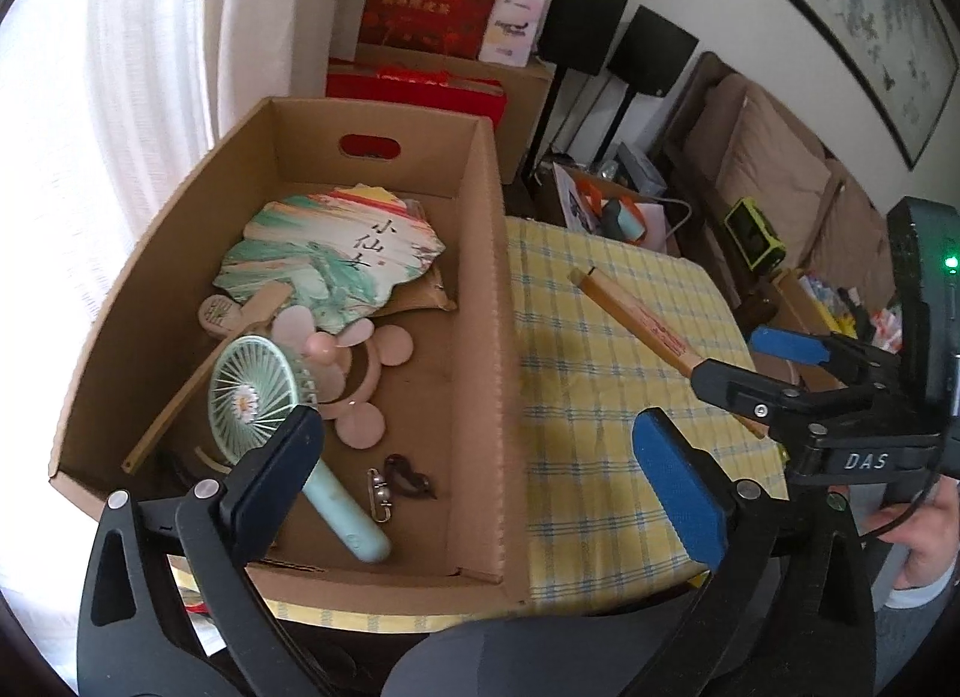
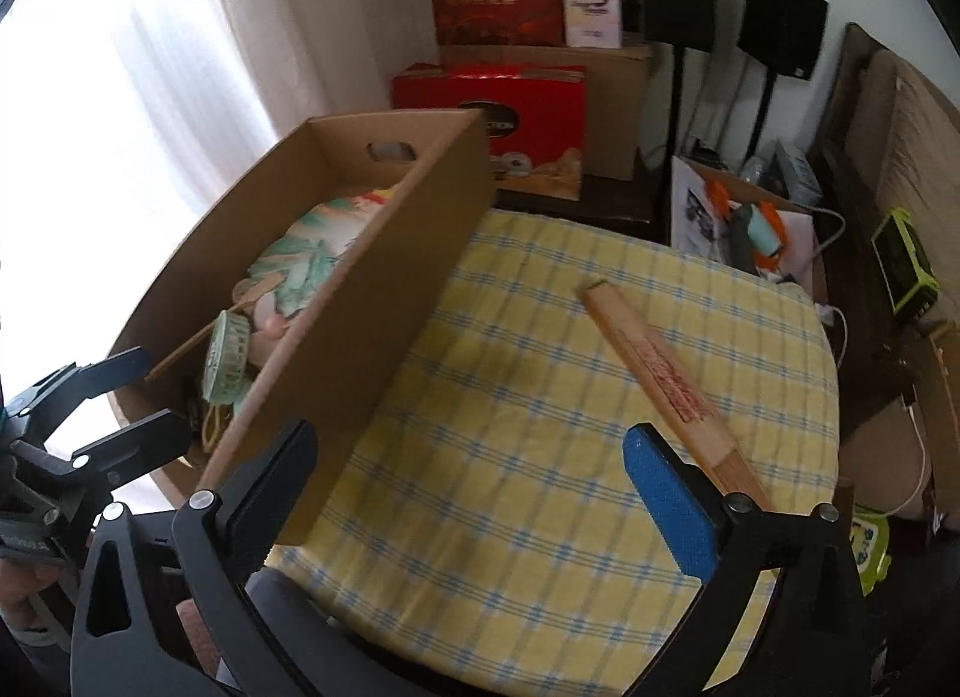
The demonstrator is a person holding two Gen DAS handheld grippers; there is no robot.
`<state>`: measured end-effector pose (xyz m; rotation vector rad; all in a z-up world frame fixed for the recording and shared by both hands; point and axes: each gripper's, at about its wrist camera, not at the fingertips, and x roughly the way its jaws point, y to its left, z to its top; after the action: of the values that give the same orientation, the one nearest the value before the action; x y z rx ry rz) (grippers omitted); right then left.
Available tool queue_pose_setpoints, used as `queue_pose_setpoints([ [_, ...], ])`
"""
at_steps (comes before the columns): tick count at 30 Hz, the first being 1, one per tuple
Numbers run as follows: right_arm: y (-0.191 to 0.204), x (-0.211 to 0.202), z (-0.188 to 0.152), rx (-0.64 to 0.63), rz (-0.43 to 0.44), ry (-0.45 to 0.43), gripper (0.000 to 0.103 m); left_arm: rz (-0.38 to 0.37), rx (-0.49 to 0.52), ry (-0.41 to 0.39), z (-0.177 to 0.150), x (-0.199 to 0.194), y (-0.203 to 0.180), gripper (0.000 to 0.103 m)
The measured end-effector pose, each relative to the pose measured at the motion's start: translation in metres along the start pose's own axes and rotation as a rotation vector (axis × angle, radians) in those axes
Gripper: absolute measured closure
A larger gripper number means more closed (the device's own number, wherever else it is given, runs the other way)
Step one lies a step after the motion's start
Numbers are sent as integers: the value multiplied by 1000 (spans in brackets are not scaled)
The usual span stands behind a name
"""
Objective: Organize objects
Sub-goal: 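Move both open tools back to the closed wooden folding fan, then close the right tool on the folding fan while the left tool grips its other end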
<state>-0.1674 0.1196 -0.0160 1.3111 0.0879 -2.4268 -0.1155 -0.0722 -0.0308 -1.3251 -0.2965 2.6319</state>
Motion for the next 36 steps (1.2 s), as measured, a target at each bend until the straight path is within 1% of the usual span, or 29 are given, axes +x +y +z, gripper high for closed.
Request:
queue_pose_setpoints([
  [5, -13, -6, -6, 18, -12, -7, 0, 0, 25, 13, 1, 8, -18, 0],
  [11, -45, -14, -16, 52, -42, -11, 0, -15, 61, 28, 3, 20, -42, 0],
  [12, -45, -14, -16, 52, -42, -11, 0, -23, 63, 30, 3, 22, -46, 0],
  [15, -75, -17, -26, 89, -77, -14, 0, -56, 64, 39, 5, 31, -57, 0],
  [18, -98, -16, -34, 113, -105, -12, 0, -93, 64, 64, 6, 43, -70, 0],
  [22, -125, -15, -44, 124, -121, -30, 0, -120, 78, 95, 6, 61, -88, 0],
  [29, -167, 7, -64, 141, -140, -15, 1, -164, 87, 161, 6, 97, -111, 0],
  [32, -176, 16, -69, 147, -134, -1, 9, -175, 82, 189, 3, 110, -116, 0],
  [33, -181, 25, -76, 143, -124, 14, 13, -181, 82, 199, 2, 114, -118, 0],
  [36, -184, 36, -82, 121, -109, 36, 15, -190, 86, 219, -4, 124, -122, 0],
])
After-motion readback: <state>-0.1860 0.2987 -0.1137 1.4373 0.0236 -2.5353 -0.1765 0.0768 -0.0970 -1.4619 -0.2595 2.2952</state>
